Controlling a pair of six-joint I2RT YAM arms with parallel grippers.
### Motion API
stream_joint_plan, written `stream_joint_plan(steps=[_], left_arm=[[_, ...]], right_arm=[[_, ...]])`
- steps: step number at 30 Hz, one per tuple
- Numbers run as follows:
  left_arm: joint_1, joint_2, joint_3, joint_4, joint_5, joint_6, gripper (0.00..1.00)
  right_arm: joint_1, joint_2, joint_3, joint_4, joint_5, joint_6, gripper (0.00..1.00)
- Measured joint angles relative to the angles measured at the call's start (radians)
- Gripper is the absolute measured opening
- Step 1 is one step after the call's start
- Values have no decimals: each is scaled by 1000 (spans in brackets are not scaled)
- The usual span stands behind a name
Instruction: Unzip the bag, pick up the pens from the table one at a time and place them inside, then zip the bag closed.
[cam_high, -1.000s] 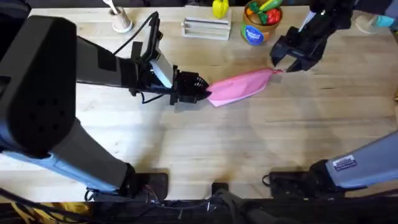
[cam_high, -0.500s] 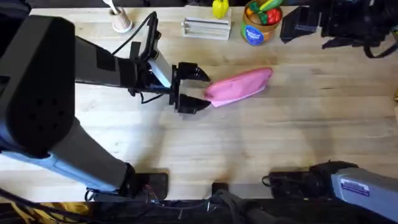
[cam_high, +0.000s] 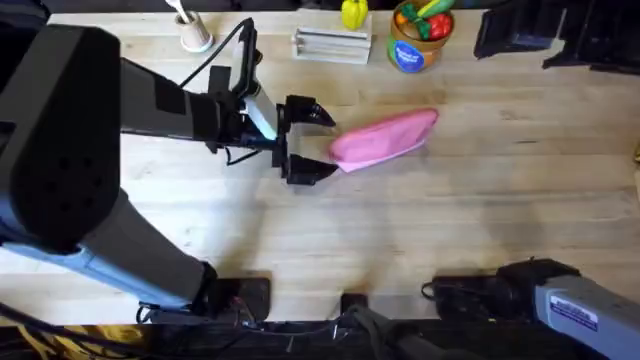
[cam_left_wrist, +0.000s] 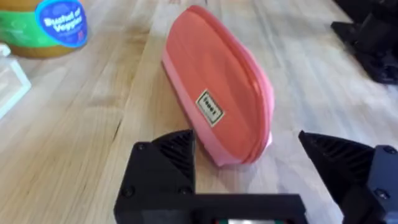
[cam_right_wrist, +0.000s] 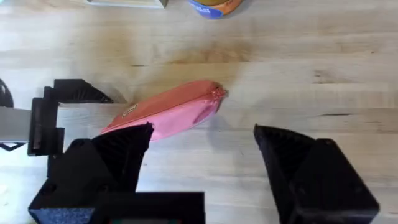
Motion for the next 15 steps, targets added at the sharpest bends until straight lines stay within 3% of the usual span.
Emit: stream_joint_plan(steps=[4,9,15], left_arm=[[0,-32,-2,-4,-83,-41,995],[7,-200,-7,-7,-177,-164,994],[16,-451,-7,-7,-317,-437,995]], right_arm=[[0,-18,0,-2,0,-3,993],[0,-18,0,-10,-1,-3,993],[0,-17,0,-46,-3,-4,993]])
